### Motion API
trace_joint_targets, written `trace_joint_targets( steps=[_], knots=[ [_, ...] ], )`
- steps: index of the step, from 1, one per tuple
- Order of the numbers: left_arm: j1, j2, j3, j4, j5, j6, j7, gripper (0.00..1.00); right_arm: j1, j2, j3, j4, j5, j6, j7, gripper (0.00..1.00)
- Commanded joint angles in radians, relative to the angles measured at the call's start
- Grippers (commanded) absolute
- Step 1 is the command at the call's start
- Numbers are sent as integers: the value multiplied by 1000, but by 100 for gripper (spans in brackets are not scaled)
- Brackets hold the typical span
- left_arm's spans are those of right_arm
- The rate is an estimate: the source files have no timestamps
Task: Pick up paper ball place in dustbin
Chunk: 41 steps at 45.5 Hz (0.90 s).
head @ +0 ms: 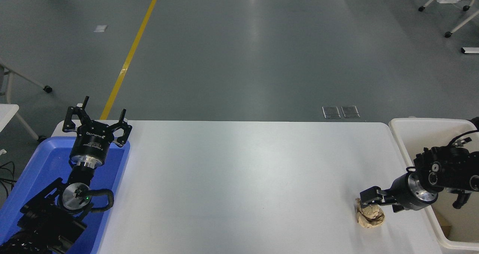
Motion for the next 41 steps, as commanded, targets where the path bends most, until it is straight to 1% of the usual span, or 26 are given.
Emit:
trace_joint_targets(
  steps=[1, 3, 4, 6, 7, 8, 12, 14, 18, 21, 22, 23, 31, 35, 41],
  knots=[
    [0, 0, 0, -1, 0, 0, 0, 100, -82, 10, 40, -57, -2, -57, 0, 98],
    [0, 0, 0, 0, 0, 0, 0, 100, -97, 20, 46, -66, -2, -77, 0, 95],
    [0, 0, 0, 0, 0, 0, 0, 100, -103, 26, 47, -68, -2, -83, 0, 90],
    [0, 0, 0, 0, 0, 0, 0, 100, -112, 37, 50, -69, -2, -88, 2, 72],
    [0, 0, 0, -1, -1, 0, 0, 100, -117, 39, 50, -68, -2, -89, 2, 66],
    [0, 0, 0, -1, 0, 0, 0, 100, -120, 40, 52, -69, -2, -89, 3, 62],
    [0, 0, 0, 0, 0, 0, 0, 100, -131, 42, 57, -69, -2, -92, 6, 59],
    [0, 0, 0, 0, 0, 0, 0, 100, -140, 43, 63, -69, -2, -92, 6, 53],
    [0, 0, 0, 0, 0, 0, 0, 100, -149, 59, 69, -85, -2, -92, 8, 30],
    [0, 0, 0, 0, 0, 0, 2, 100, -155, 63, 69, -97, -2, -94, 17, 19],
    [0, 0, 0, -1, 0, 0, 2, 100, -157, 65, 69, -97, -2, -94, 20, 11],
    [0, 0, 0, -1, 0, 0, 2, 100, -157, 65, 69, -97, -2, -94, 20, 0],
    [-2, 0, 0, 0, 0, -2, 2, 100, -120, 45, 63, -85, -5, -83, 23, 0],
    [0, 0, 0, -1, 0, -2, 3, 100, -53, -13, 41, -53, -6, -71, 23, 0],
    [-2, 0, 0, 0, 0, -2, 3, 100, 108, -95, -34, 68, -5, -26, 23, 0]
  ],
)
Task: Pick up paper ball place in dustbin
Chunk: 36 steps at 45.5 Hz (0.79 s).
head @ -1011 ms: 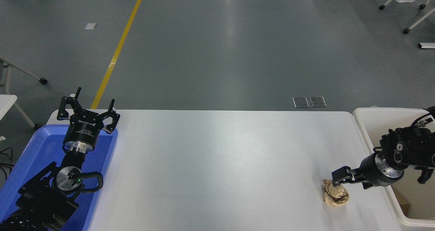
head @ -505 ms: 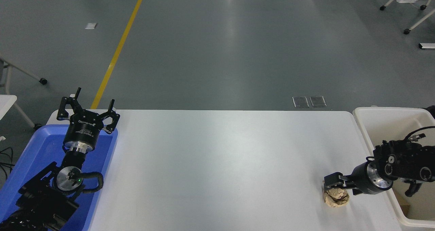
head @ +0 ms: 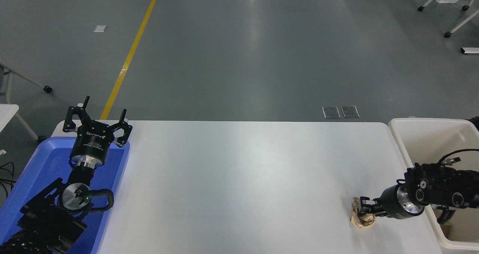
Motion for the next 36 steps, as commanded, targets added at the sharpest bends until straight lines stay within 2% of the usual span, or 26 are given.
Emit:
trace_joint_targets(
  steps=[1, 11, 16, 24, 29, 36],
  knots=[
    [-1, 0, 0, 1, 0, -1, 1, 100, 209, -119, -90, 139, 0, 63, 1, 0],
    [1, 0, 0, 1, 0, -1, 1, 100, 556, -239, -225, 277, 3, 207, 1, 0],
    [1, 0, 0, 1, 0, -1, 0, 100, 749, -256, -313, 345, 26, 252, 1, 0],
    [1, 0, 0, -1, 0, -1, 1, 100, 1100, -194, -570, 443, 168, 267, 1, 0],
    [1, 0, 0, -1, 0, -1, 1, 100, 1252, -138, -680, 486, 179, 274, 1, 0],
    [1, 0, 0, 1, 0, -1, 1, 100, 1306, -107, -718, 512, 179, 280, 1, 0]
  ],
)
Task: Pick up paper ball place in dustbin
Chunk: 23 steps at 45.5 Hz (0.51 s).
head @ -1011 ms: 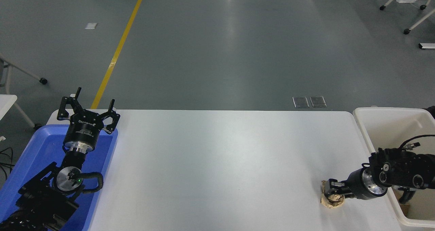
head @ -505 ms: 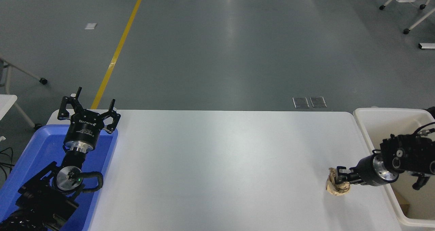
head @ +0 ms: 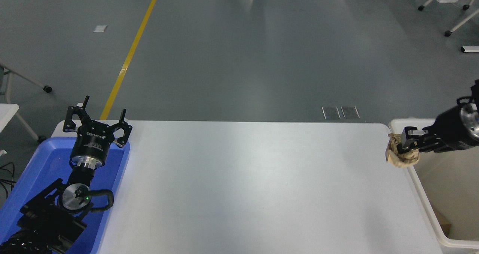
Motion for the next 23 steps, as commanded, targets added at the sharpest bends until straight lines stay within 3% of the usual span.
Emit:
trace_joint_targets(
  steps=[1, 16, 23],
  knots=[
    [0, 0, 0, 1, 0, 0, 0, 100, 226, 54, -150, 79, 36, 24, 0, 0],
    [0, 0, 0, 1, 0, 0, -1, 100, 246, 64, -177, 75, 30, 36, -1, 0],
    [0, 0, 0, 1, 0, 0, -1, 100, 212, 31, -193, 7, -30, 35, -1, 0]
  ],
)
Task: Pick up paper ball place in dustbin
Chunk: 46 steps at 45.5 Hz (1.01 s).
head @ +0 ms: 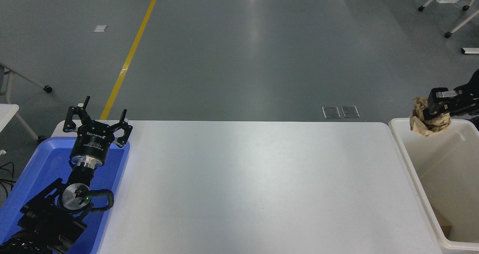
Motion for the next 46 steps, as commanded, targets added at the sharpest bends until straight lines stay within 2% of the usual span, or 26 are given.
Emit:
trace_joint_targets(
  steps=[1, 7, 11, 17, 22, 28, 35, 41, 46],
  knots=[
    [0, 0, 0, 0, 0, 0, -1, 100, -20, -40, -30, -83, -66, 1, -1, 0],
    [0, 0, 0, 0, 0, 0, -1, 100, -129, -128, -1, -234, -181, -2, 5, 0],
    [0, 0, 0, 0, 0, 0, -1, 100, -236, -189, 59, -331, -248, -5, 37, 0],
    [0, 0, 0, -1, 0, 0, -1, 100, -471, -298, 238, -492, -296, -12, 53, 0],
    [0, 0, 0, 0, 0, 0, -1, 100, -745, -317, 455, -644, -305, -21, 59, 0],
    [0, 0, 0, 0, 0, 0, -1, 100, -1172, -289, 760, -845, -305, -120, 57, 0],
    [0, 0, 0, 0, 0, 2, -1, 100, -1545, -130, 1019, -1075, -302, -267, 54, 0],
    [0, 0, -2, 0, -2, 2, -3, 100, -1671, -25, 1108, -1157, -290, -351, 43, 0],
    [0, 0, -2, 0, -2, 2, -3, 100, -1685, 18, 1122, -1155, -288, -380, 25, 0]
  ],
)
